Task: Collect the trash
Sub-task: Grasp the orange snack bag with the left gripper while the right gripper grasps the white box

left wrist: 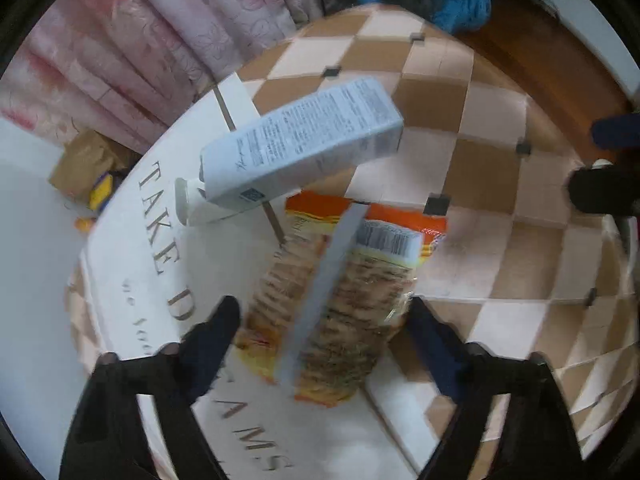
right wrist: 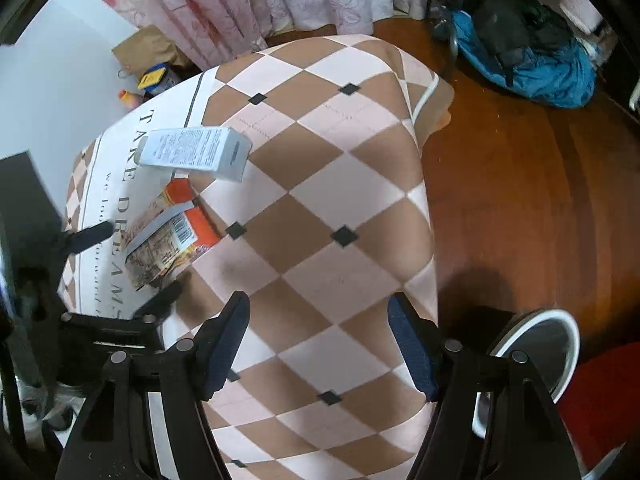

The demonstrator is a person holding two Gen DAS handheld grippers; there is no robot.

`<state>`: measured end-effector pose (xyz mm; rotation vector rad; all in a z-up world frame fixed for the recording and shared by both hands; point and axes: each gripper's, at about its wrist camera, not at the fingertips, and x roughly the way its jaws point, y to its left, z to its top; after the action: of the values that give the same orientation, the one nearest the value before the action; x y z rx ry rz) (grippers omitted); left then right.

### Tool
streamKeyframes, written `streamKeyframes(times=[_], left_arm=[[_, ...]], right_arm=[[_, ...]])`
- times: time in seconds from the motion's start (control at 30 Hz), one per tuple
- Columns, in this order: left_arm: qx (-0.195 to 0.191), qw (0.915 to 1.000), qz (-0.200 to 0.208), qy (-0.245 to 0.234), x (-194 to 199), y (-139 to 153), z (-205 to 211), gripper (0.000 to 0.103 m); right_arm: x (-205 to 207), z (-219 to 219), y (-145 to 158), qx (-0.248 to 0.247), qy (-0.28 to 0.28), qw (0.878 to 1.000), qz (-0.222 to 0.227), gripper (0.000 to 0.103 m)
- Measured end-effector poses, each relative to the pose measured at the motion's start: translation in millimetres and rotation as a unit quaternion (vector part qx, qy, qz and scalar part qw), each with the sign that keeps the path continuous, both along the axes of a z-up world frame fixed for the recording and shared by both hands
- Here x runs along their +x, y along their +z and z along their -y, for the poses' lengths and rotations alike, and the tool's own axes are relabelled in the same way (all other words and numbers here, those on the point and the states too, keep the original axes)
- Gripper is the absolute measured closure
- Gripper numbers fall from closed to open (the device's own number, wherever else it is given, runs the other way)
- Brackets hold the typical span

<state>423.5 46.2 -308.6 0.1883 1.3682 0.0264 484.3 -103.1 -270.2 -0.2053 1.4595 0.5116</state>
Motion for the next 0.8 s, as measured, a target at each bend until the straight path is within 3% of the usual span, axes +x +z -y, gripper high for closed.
streamKeyframes(times=[0.03,0.1,0.13,0.23,0.4,0.57,0.7,0.8], left_arm=[[-0.026,0.9994,0.0,0.022,-2.3,3.5,-6.6,0.063],[-0.045,0.9969,0.002,0.064,-8.2,8.2,-17.0,0.064],[-0.06,0.994,0.003,0.091,-13.3,10.6,-25.0,0.073],[-0.069,0.9791,0.037,0.188,-39.9,22.9,-54.8,0.074],[-0.062,0.9429,0.084,0.316,-94.4,34.0,-94.4,0.074],[-0.052,0.9248,0.089,0.366,-124.7,26.6,-105.4,0.074],[-0.045,0.921,0.093,0.376,-133.3,26.7,-105.7,0.074],[-0.04,0.9203,0.096,0.377,-130.9,22.6,-105.5,0.074]], right_arm=[[4.4,-1.7,1.6,-0.006,0.005,1.0,0.003,0.03],[11.9,-8.3,4.4,-0.013,0.019,1.0,0.008,0.03],[15.0,-12.4,6.2,-0.014,0.025,1.0,0.011,0.029],[24.5,-31.6,9.1,-0.014,0.046,0.999,0.016,0.029],[31.9,-86.2,14.5,-0.027,0.112,0.992,0.049,0.024],[25.9,-155.3,11.8,-0.061,0.201,0.972,0.106,0.023],[22.4,-193.4,-6.2,-0.103,0.247,0.957,0.113,0.023],[23.6,-206.2,-18.2,-0.12,0.252,0.954,0.106,0.024]])
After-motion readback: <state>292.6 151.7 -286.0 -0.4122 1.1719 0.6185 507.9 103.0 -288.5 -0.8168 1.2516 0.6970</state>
